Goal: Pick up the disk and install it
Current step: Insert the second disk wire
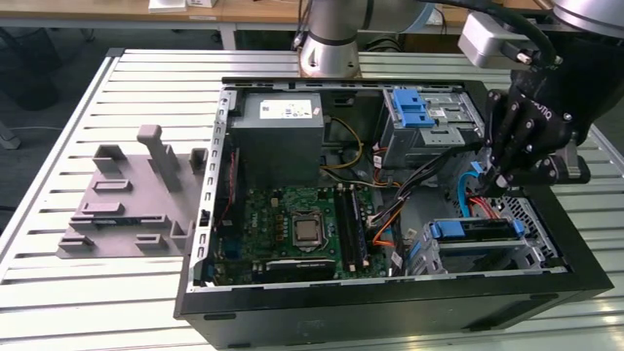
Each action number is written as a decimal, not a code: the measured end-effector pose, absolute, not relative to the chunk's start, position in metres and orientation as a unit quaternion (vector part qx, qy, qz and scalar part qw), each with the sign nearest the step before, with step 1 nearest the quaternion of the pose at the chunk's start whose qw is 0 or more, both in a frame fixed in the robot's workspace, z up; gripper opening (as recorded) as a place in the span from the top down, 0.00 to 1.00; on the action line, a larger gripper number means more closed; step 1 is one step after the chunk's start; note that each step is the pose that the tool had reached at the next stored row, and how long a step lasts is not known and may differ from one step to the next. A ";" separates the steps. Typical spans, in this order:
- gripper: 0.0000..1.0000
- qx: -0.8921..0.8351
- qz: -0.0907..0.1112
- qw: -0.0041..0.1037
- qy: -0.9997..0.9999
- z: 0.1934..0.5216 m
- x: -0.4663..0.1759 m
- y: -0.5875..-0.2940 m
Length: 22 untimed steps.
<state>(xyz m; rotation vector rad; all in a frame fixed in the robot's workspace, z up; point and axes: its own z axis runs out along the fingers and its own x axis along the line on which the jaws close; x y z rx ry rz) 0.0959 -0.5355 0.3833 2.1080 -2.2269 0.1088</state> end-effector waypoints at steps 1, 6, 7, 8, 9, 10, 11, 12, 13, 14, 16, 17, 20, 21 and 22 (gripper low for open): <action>0.89 0.687 0.035 0.037 -0.725 0.383 0.096 -0.534; 0.89 0.687 0.035 0.037 -0.725 0.383 0.096 -0.523; 0.89 0.687 0.036 0.037 -0.725 0.383 0.096 -0.521; 0.89 0.687 0.036 0.037 -0.725 0.383 0.096 -0.519; 0.89 0.687 0.036 0.037 -0.725 0.383 0.096 -0.517; 0.89 0.687 0.036 0.037 -0.725 0.383 0.096 -0.515; 0.89 0.687 0.036 0.037 -0.725 0.383 0.096 -0.513; 0.89 0.687 0.036 0.037 -0.725 0.383 0.096 -0.511; 0.89 0.687 0.036 0.037 -0.725 0.383 0.096 -0.510; 0.89 0.687 0.036 0.037 -0.725 0.383 0.096 -0.510; 0.89 0.687 0.036 0.038 -0.725 0.383 0.096 -0.509; 0.89 0.687 0.037 0.038 -0.725 0.383 0.096 -0.509; 0.89 0.686 0.038 0.039 -0.725 0.383 0.096 -0.509; 0.89 0.686 0.040 0.041 -0.725 0.383 0.096 -0.508; 0.89 0.686 0.040 0.041 -0.725 0.383 0.096 -0.508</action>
